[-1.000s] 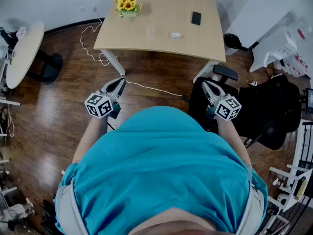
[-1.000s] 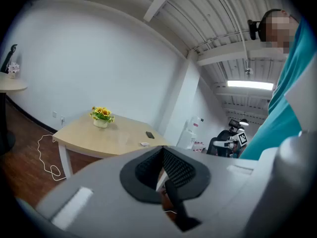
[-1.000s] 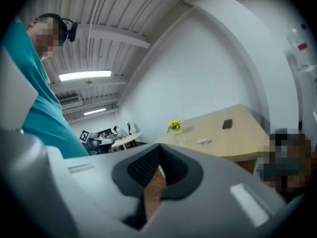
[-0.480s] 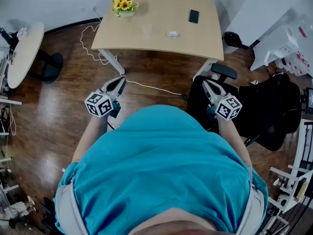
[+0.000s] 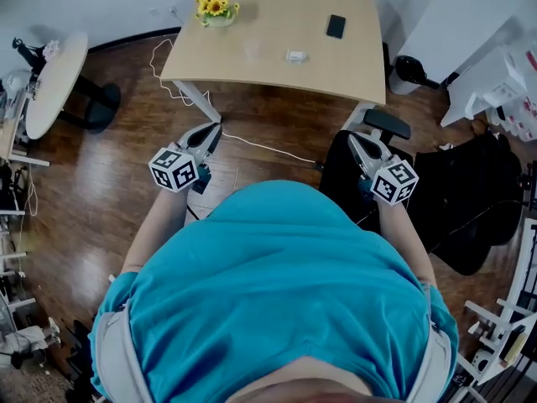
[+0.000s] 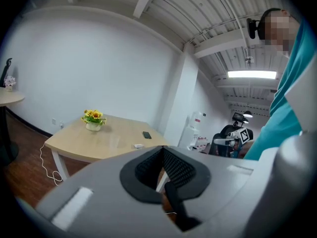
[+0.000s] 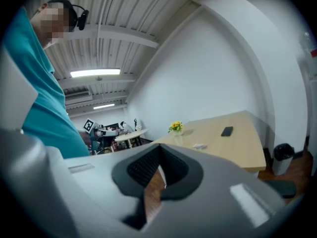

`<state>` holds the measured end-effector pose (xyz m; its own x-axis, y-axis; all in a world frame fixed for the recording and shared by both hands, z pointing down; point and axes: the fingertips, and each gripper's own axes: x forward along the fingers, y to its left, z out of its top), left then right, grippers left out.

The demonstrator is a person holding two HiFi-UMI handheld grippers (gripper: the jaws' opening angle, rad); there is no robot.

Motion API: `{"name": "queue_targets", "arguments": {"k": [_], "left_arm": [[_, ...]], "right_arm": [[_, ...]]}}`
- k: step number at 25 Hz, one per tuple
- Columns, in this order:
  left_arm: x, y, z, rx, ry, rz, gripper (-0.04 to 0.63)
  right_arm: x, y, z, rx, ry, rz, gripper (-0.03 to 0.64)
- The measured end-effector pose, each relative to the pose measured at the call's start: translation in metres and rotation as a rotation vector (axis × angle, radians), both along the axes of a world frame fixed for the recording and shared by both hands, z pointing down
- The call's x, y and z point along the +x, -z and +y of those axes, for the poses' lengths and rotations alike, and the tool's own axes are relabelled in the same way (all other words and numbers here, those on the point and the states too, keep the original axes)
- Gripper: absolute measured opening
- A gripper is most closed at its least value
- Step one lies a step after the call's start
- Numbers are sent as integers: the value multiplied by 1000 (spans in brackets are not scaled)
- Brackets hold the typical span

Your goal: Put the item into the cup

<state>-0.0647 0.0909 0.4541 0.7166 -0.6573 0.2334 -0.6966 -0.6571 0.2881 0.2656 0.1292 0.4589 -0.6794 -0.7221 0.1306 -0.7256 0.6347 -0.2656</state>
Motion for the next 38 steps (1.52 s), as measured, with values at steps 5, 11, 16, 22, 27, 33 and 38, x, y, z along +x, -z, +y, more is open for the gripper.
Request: {"name": "queue_targets", "arguments": {"k": [5, 11, 16, 22, 27, 33, 38], "left_arm": [[5, -2, -15, -1, -22, -19, 3], [-29, -16, -81, 23, -64, -31, 3], [-50, -23, -141, 68, -186, -121, 3], [-39, -35, -185, 99, -355, -207, 3], [-3, -42, -217, 99, -403, -218, 11], [78, -46, -261, 131, -404, -315, 74], [138, -67, -296, 97, -391, -436, 106]], "right_arm": [[-11, -1, -24, 5, 25, 14, 0], [-41, -1, -82, -20, -42, -2, 0], [-74, 3, -135, -55, -130, 4, 0], [-93, 3, -181, -100, -187, 50, 0], [-76, -4, -205, -118, -187, 55, 0], [-16, -19, -246, -98, -120, 49, 0], [11, -29, -287, -87, 23, 63, 0]]}}
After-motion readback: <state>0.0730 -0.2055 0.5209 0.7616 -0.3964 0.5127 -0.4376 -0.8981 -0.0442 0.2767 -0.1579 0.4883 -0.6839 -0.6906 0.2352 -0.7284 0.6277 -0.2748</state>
